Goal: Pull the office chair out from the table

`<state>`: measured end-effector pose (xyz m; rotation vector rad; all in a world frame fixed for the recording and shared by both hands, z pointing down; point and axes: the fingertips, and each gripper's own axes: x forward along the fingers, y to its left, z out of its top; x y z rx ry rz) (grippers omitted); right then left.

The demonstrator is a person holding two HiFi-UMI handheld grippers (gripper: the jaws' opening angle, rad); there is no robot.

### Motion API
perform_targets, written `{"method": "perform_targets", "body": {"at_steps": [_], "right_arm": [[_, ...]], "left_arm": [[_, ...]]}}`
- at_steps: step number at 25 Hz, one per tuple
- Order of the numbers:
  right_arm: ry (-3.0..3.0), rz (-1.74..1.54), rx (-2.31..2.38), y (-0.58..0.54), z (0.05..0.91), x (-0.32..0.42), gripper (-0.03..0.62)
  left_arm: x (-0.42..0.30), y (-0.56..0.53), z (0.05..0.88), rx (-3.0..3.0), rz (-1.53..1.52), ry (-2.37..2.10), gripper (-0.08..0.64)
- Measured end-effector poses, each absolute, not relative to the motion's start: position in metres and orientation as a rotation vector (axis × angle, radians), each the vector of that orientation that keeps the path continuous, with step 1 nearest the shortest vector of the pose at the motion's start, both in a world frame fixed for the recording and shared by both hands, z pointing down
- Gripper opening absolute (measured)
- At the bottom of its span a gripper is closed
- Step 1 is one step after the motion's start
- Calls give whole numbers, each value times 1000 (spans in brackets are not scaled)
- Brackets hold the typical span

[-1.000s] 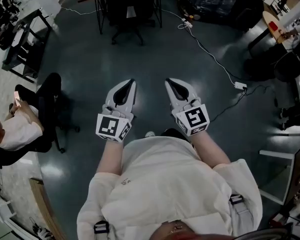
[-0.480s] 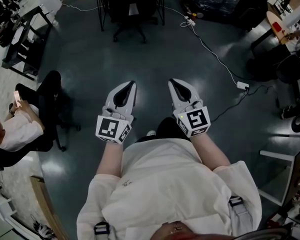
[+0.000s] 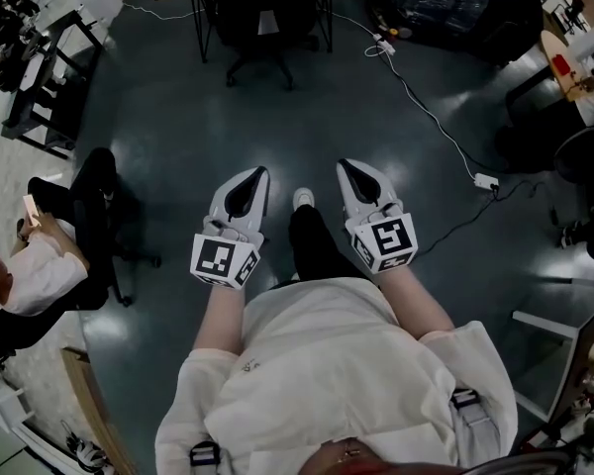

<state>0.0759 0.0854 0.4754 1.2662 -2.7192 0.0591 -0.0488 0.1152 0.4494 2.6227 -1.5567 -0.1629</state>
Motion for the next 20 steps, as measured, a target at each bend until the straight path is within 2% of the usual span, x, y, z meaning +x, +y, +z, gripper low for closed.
{"method": "perform_targets", "body": {"at_steps": [20], "right_arm": [[-2812,76,1146,-228,440,18,-9]], "left_arm": [[-111,-176,396,2559,-154,-1773,17]]}}
